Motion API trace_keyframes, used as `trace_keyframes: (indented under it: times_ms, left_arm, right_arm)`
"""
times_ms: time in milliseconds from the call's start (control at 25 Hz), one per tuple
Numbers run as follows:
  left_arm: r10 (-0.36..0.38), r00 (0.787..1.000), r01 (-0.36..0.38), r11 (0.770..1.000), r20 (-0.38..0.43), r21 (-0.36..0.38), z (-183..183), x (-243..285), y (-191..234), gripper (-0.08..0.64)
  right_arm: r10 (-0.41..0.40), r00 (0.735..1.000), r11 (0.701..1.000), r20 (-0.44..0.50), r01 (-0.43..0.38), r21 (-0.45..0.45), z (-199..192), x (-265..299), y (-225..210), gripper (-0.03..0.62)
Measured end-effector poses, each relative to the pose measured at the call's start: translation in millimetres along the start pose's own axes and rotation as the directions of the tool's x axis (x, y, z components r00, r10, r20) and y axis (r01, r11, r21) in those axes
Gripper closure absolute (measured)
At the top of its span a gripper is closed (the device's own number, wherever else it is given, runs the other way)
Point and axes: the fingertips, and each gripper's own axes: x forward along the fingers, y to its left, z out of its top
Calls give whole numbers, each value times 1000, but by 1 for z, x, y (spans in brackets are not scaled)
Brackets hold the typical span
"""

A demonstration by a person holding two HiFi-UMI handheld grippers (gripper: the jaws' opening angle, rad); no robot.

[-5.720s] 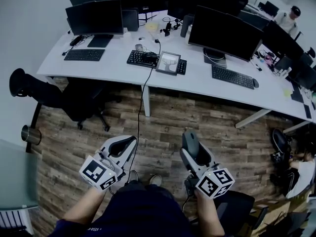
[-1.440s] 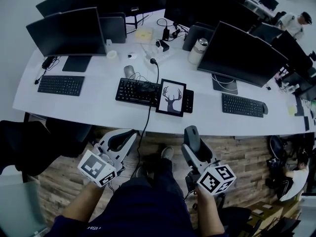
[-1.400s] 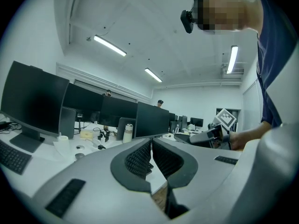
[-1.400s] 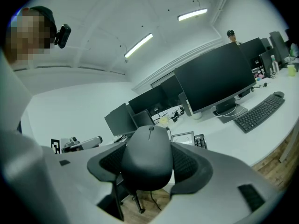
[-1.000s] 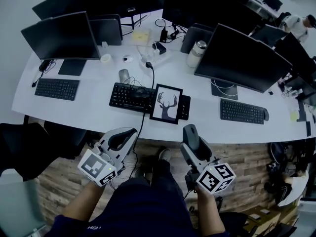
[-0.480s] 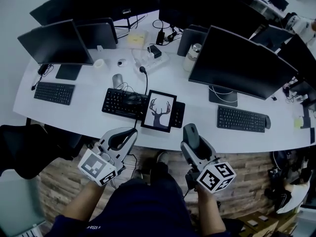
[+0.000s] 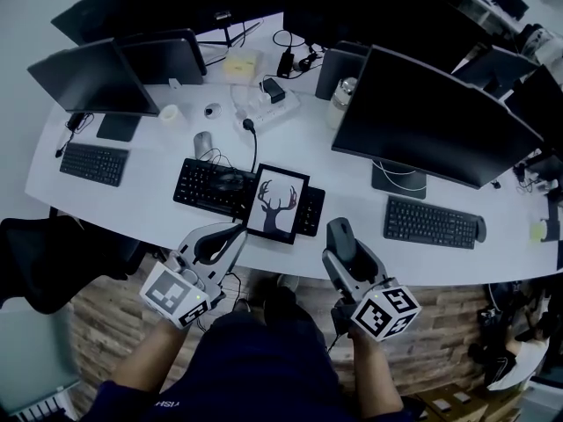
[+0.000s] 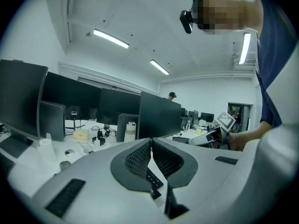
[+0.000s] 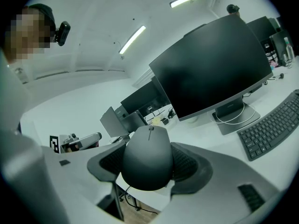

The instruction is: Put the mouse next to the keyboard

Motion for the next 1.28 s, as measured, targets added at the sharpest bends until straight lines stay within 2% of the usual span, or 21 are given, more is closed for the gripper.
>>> trace_keyframes:
  times_ms: [400,720,960,1280]
  left_arm:
    - [41,999,-41,999,-3,-1,-2,32,11,526]
    - [39,999,-39,999,-31,-2,-12,53,18,526]
    - [21,998,-22,1000,-63,-7,-26,69,30,526]
    - [-42,993,40,999,-111,-21,-46,87,47,526]
  right_arm:
    - [-7,999,1000,-45,7,-1,4,11,-38,293]
    - [-56,995,998,-82,55,-11,-4,21,-65,293]
    - [-120,987,993,-105,119,-15,-18,34,-90,293]
    - [-229,964,973,-135,229,-14,-38,51,-121,293]
